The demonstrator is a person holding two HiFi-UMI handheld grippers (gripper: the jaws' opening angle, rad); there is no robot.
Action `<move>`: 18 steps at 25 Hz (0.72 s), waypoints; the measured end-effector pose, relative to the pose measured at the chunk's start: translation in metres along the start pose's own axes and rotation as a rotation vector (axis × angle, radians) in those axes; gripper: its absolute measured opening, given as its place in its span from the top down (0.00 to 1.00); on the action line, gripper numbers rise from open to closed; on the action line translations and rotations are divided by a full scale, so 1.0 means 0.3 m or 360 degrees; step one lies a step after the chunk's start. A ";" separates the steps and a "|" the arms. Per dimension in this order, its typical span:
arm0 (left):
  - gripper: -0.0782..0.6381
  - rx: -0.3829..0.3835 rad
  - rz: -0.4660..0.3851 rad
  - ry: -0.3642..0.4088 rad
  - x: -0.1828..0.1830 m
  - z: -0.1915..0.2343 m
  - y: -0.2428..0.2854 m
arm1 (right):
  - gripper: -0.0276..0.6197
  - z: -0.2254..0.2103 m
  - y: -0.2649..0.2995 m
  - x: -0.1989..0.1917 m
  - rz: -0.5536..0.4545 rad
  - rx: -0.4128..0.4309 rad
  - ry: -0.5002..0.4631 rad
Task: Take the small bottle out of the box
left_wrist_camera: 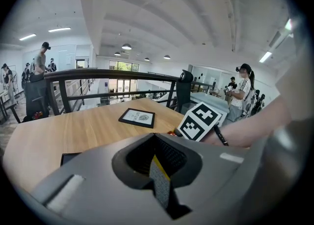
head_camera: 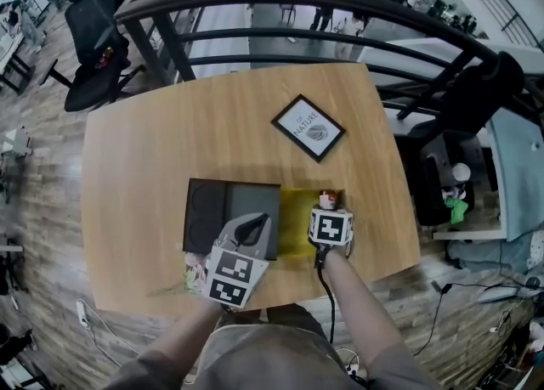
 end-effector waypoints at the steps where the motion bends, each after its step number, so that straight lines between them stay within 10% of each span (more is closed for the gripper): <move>1: 0.89 -0.0001 0.0002 -0.0004 -0.003 0.003 0.000 | 0.63 0.006 0.008 0.001 0.0005 0.0008 -0.0009; 8: 0.89 -0.0003 0.0016 -0.0027 -0.019 0.022 0.001 | 0.63 0.037 0.022 -0.118 0.0468 0.0034 -0.0005; 18: 0.89 0.0028 0.0006 -0.0026 -0.018 0.041 -0.045 | 0.62 0.060 0.015 -0.019 0.0192 0.0134 -0.0134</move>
Point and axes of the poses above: the fingertips, and each gripper's own axes: y forward along the fingers, z to its left, x out of its top, the point moved 3 cm from there along -y, backward along the fingers, and after that the axes turned 5 degrees about -x, right-handed, at the moved point
